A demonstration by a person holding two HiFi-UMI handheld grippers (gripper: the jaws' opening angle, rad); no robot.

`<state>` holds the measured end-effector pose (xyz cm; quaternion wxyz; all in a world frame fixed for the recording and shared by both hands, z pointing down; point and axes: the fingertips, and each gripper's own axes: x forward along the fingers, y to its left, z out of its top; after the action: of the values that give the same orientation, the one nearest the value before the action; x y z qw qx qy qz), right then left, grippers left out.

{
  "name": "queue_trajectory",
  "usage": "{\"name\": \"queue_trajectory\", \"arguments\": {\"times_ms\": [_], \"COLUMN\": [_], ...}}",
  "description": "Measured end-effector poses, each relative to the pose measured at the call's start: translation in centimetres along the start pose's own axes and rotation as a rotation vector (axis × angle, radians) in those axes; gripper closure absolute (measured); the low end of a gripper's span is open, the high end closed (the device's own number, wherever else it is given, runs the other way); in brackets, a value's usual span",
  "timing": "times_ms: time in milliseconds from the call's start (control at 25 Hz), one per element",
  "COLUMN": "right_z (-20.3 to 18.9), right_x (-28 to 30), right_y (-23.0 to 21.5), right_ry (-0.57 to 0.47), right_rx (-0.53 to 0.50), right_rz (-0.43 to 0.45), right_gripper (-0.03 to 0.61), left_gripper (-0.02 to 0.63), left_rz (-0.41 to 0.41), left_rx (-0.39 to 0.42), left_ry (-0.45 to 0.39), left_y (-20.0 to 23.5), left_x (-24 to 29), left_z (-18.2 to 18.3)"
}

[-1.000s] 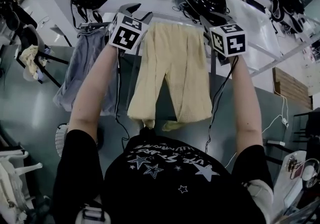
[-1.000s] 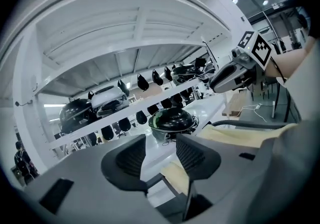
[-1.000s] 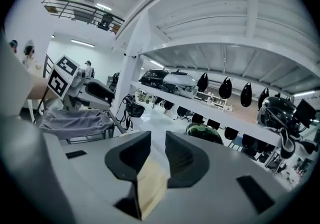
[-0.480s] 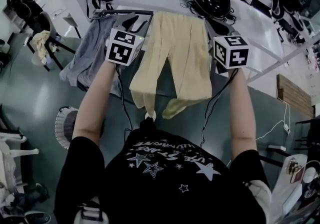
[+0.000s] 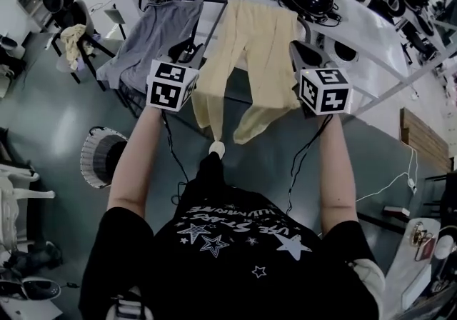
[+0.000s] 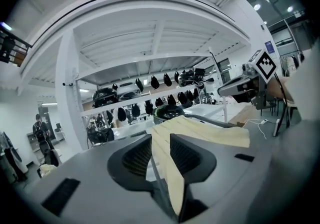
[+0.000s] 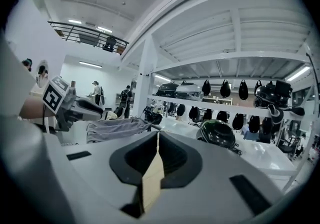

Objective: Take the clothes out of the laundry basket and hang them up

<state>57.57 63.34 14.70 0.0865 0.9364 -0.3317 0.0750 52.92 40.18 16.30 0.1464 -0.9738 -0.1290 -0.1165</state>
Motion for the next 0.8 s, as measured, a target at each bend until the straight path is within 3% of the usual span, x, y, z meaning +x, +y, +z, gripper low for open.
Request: {"name": "queue_trajectory", "arguments": {"times_ms": [360, 800], "right_z": [-5.0, -6.8], "right_x": [-3.6, -6.2], "right_y": [4.3, 7.4], "right_ry": [-0.028, -0.013], "right_rx": [0.104, 0.133], "right_rz": [0.065, 0.027], "right_gripper": [0.568, 0.569], "left_gripper": [0.492, 0.499], "left_rz": [0.027, -0.012], "left_rx": [-0.070, -0.118], "left_ry": [0.094, 0.077], "left_y": [-3.5, -4.8], "left_x": [-6.0, -9.4], "left_z": [-6.8, -8.9]}}
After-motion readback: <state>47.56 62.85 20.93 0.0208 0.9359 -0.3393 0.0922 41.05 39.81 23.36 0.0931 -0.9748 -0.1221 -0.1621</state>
